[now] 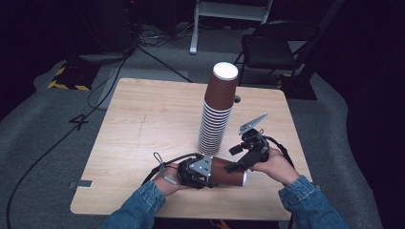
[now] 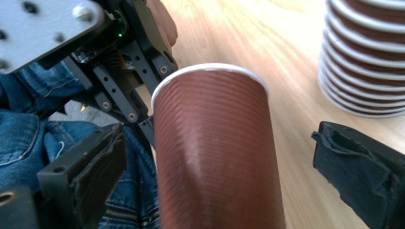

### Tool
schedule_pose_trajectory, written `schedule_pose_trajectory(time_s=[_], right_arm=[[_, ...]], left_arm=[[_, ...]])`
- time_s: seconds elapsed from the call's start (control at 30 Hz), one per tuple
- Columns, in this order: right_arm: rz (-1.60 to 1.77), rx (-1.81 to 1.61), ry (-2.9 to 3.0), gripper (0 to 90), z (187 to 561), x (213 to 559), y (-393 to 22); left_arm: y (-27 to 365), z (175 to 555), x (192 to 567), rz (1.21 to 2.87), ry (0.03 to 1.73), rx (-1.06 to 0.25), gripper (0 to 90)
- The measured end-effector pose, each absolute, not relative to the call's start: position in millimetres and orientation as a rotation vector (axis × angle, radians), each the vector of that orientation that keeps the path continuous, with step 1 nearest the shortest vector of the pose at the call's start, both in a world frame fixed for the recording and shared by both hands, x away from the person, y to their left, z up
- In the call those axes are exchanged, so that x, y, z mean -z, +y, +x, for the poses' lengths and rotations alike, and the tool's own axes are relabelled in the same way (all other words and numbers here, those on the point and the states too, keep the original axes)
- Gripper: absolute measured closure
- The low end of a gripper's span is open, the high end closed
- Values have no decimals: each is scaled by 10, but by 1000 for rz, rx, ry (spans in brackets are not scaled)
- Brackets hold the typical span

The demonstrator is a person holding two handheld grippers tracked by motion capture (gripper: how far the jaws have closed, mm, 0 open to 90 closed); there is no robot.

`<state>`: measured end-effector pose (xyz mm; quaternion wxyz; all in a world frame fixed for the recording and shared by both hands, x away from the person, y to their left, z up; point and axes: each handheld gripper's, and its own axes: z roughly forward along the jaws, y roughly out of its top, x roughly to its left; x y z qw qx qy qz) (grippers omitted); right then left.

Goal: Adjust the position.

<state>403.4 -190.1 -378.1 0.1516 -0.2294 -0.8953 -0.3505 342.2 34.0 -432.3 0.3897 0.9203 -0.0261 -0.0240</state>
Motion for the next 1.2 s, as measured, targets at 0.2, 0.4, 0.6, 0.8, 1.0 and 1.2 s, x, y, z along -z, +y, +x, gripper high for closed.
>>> schedule_pose_trajectory(time_s=[0.2, 0.4, 0.6, 0.8, 1.0, 1.2], right_arm=[[-637, 965, -2591, 43, 3996, 3840, -1814], [-615, 913, -2612, 43, 3968, 3871, -1750], [-610, 830, -2623, 44, 3951, 3920, -1709], [-604, 775, -2619, 48, 3955, 3997, -1684], [-584, 738, -2593, 83, 3963, 4063, -1625], [-553, 687, -2576, 110, 3968, 4099, -1598]], left_arm=[[331, 3393, 4295, 2342, -97, 38, 831], [337, 3387, 4269, 2345, -125, 29, 831], [286, 3400, 4270, 2366, -168, 50, 831], [294, 3405, 4265, 2366, -171, 43, 831], [299, 3392, 4271, 2377, -166, 38, 831], [274, 3384, 4297, 2390, -187, 55, 831]])
